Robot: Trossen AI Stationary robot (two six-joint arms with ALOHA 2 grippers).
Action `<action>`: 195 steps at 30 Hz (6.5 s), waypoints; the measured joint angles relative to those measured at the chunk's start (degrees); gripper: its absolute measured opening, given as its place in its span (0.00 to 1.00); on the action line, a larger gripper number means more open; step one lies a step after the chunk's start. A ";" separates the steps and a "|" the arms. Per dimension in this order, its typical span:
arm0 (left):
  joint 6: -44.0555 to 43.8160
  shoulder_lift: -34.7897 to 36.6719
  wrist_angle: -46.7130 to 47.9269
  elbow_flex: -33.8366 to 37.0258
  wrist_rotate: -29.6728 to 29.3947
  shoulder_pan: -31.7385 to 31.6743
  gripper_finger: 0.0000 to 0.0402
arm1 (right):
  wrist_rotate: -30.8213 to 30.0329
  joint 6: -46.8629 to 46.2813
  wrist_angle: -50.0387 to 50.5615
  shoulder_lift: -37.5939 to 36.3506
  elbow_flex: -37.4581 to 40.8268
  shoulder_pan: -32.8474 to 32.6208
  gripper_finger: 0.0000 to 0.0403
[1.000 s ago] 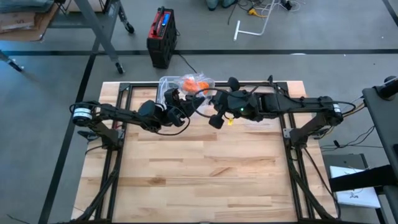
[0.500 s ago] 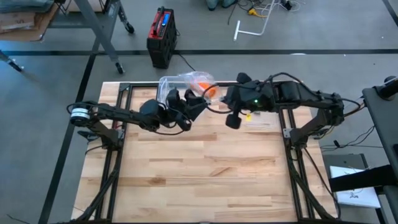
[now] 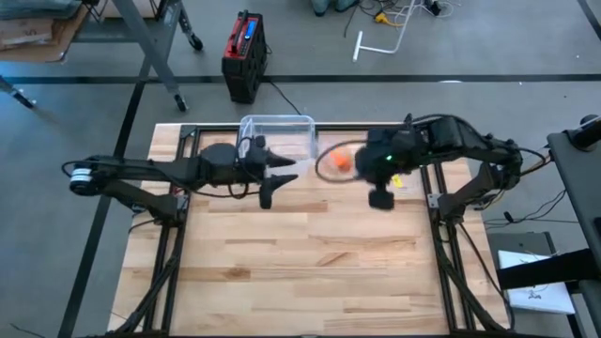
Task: Roll bandage
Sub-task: Put the transparent zip bag into the transparent bin
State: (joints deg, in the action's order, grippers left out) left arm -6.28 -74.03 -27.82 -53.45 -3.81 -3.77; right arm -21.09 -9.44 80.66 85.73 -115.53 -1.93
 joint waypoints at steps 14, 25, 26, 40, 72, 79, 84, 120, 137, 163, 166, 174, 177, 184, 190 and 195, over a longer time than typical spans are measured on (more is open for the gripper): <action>-2.48 5.34 15.98 9.91 -3.28 4.95 0.45 | 23.48 13.07 0.76 1.77 10.68 0.89 0.00; 11.79 -6.24 -14.78 17.66 -11.72 6.36 0.57 | 23.55 11.37 -0.44 2.95 10.97 0.10 0.00; 11.95 -6.91 -15.27 17.66 -12.74 6.21 0.56 | 23.55 11.39 -0.46 3.07 10.97 -0.14 0.00; 9.44 -16.37 -11.24 8.18 -2.87 6.21 0.47 | 22.06 15.25 -1.94 5.29 10.97 -2.71 0.00; 8.29 -2.02 16.92 3.39 -6.07 9.12 0.00 | 12.26 9.23 -33.83 5.46 15.25 -8.54 0.50; 2.52 -2.00 18.95 3.45 -9.37 8.87 0.00 | 5.52 5.01 -36.47 9.62 17.85 -9.62 0.53; 0.77 -1.98 19.47 3.45 -9.36 8.87 0.00 | -1.30 4.60 -39.10 13.63 17.17 -9.54 0.58; 2.79 -1.87 25.26 3.62 -9.14 8.87 0.00 | 3.81 7.76 -26.76 6.05 14.28 -9.18 0.05; 8.73 0.15 29.38 3.72 -9.18 9.03 0.00 | 7.01 10.39 -26.77 5.14 15.15 -7.65 0.01; 6.79 28.19 57.20 0.83 -36.84 8.81 0.53 | 9.58 -9.35 -52.56 11.66 14.03 19.39 0.00; 6.77 28.24 57.17 0.87 -36.83 8.81 0.54 | 13.05 -12.56 -53.88 15.45 14.03 20.24 0.00; 5.73 26.86 57.37 0.90 -36.79 8.83 0.55 | 15.29 -17.13 -60.46 25.67 11.23 21.54 0.00; 5.71 26.67 57.78 0.94 -36.75 8.83 0.55 | 15.59 -17.73 -59.61 28.95 8.53 21.99 0.00; 5.50 26.61 58.08 0.92 -36.74 8.81 0.55 | 19.95 -16.94 -60.20 30.64 0.65 21.03 0.00; 4.22 26.61 59.02 0.92 -36.74 8.81 0.55 | 19.65 -18.16 -60.05 30.67 -0.82 20.98 0.00; 3.99 26.59 59.31 0.92 -36.72 8.81 0.55 | 19.67 -19.12 -58.14 30.75 0.41 21.05 0.00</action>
State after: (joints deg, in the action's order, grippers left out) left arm -2.28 -47.44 31.49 -52.53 -40.53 5.04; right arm -1.42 -28.56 22.52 116.49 -115.12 19.11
